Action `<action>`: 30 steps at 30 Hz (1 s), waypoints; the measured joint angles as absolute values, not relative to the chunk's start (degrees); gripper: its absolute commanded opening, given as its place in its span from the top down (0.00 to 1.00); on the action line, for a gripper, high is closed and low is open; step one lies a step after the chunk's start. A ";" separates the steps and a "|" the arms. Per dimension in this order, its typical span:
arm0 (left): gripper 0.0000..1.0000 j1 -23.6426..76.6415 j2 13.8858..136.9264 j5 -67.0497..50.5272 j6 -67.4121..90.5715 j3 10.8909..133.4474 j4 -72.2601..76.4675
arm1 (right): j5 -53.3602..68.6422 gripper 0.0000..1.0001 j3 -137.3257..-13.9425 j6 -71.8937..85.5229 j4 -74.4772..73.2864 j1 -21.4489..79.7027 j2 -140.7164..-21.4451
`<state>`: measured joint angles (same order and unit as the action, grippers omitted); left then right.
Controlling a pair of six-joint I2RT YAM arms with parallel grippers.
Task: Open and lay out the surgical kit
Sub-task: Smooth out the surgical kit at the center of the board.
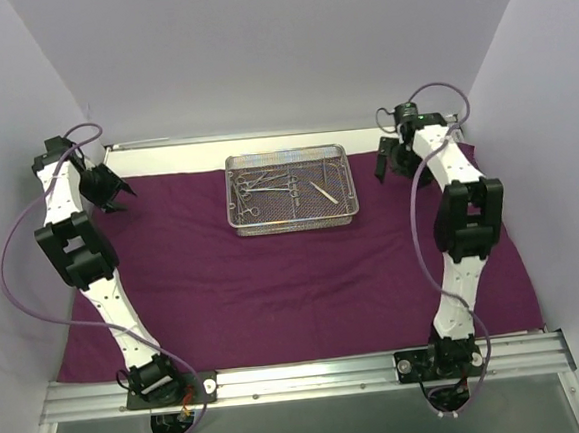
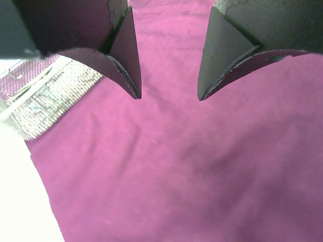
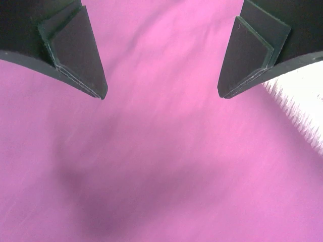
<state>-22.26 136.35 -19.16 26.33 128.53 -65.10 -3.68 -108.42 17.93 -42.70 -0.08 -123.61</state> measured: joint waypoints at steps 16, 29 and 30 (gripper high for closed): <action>0.43 -13.45 118.28 -18.22 25.34 101.45 -59.83 | 9.26 0.39 -56.51 32.16 -38.50 35.48 -76.47; 0.43 -10.96 110.93 -18.20 25.15 97.17 -59.44 | 2.66 0.27 -52.16 37.69 -30.79 41.08 -88.82; 0.43 -10.94 110.93 -18.20 25.10 97.17 -59.48 | 1.87 0.27 -52.18 37.80 -30.20 41.32 -89.71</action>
<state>-10.94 110.93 -18.20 25.10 97.17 -59.48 1.87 -52.18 37.80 -30.20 41.32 -89.71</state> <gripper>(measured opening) 0.568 0.730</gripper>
